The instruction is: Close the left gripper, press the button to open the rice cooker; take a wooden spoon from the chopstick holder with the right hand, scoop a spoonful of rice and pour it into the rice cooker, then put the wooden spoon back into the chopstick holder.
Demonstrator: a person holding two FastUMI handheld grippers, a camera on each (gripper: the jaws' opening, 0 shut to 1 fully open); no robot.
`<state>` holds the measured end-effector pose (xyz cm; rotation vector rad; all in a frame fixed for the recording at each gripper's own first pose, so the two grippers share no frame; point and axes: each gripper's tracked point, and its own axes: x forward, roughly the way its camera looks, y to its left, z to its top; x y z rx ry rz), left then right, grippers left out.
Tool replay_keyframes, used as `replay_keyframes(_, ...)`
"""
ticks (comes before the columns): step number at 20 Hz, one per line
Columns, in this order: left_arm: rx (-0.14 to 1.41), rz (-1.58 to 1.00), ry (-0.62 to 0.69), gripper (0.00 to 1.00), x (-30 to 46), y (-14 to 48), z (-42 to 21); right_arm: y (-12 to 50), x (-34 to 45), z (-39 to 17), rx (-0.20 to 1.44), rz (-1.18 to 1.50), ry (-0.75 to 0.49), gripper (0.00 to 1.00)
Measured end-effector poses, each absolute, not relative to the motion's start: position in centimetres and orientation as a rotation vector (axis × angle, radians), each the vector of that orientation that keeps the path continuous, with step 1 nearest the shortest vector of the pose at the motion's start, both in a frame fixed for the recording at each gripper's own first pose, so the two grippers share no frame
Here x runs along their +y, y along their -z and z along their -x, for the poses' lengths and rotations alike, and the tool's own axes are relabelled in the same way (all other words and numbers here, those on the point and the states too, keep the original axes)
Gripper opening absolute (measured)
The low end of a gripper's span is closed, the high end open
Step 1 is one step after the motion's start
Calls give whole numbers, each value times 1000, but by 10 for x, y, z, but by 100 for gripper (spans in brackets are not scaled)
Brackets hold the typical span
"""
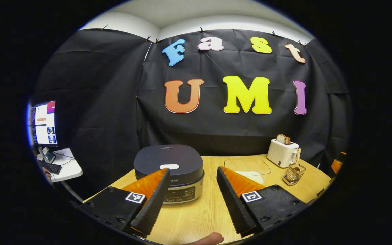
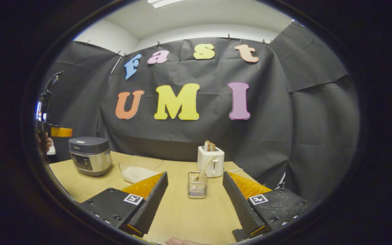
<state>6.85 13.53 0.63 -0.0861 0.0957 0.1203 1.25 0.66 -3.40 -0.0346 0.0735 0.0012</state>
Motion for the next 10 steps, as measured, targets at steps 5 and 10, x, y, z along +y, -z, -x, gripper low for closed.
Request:
replay_keyframes(5, 160, 57, -95, 64, 148, -6, -99, 44, 4, -15, 90, 16, 4, 97)
replay_keyframes(10, 231, 88, -99, 27, 167, 3, -128, 53, 2, -18, 108, 8, -4, 96)
